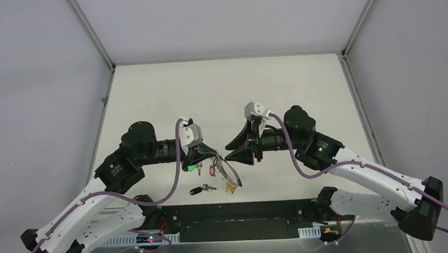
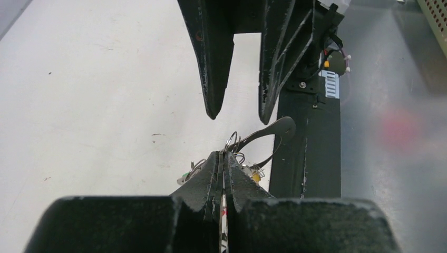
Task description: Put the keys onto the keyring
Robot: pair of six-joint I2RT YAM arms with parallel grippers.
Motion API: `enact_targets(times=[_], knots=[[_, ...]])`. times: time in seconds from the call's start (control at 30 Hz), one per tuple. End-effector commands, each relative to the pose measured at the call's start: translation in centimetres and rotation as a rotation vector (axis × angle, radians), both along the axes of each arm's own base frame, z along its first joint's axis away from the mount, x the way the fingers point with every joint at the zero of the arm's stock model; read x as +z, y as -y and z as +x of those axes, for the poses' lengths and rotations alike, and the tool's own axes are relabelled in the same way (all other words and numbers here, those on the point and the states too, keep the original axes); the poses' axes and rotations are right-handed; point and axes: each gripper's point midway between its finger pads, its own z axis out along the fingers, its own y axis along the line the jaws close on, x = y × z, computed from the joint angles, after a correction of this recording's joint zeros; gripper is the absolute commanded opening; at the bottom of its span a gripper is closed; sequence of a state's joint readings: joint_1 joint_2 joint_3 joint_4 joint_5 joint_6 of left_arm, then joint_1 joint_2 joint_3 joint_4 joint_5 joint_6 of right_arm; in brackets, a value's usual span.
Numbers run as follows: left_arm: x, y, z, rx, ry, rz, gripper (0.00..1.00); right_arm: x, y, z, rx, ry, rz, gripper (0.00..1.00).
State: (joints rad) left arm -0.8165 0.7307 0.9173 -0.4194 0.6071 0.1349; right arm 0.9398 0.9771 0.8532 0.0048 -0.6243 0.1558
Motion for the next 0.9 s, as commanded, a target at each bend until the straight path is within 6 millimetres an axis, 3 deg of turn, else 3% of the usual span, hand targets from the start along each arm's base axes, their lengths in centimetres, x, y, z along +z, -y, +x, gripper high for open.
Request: enact_targets(times=[0.0, 0.1, 0.33, 0.87], knots=[[3.1, -0.6, 0.9, 0.099, 0.037, -0.103, 0.00, 2.8, 0.4, 0.8, -0.056, 0.066, 0.065, 0.49], [3.6, -1.0, 1.4, 0.142, 0.032, -0.125, 0.00, 3.2, 0.2, 1.0, -0.059, 0.079, 0.071, 0.58], [4.0, -1.2, 1.9, 0.179, 0.017, -0.142, 0.00, 3.5, -0.8, 1.6, -0.041, 0.084, 0.059, 0.66], [3.8, -0.6, 1.7, 0.156, -0.010, -0.141, 0.00, 2.4, -2.2, 2.8, -0.051, 0.061, 0.024, 0.56]])
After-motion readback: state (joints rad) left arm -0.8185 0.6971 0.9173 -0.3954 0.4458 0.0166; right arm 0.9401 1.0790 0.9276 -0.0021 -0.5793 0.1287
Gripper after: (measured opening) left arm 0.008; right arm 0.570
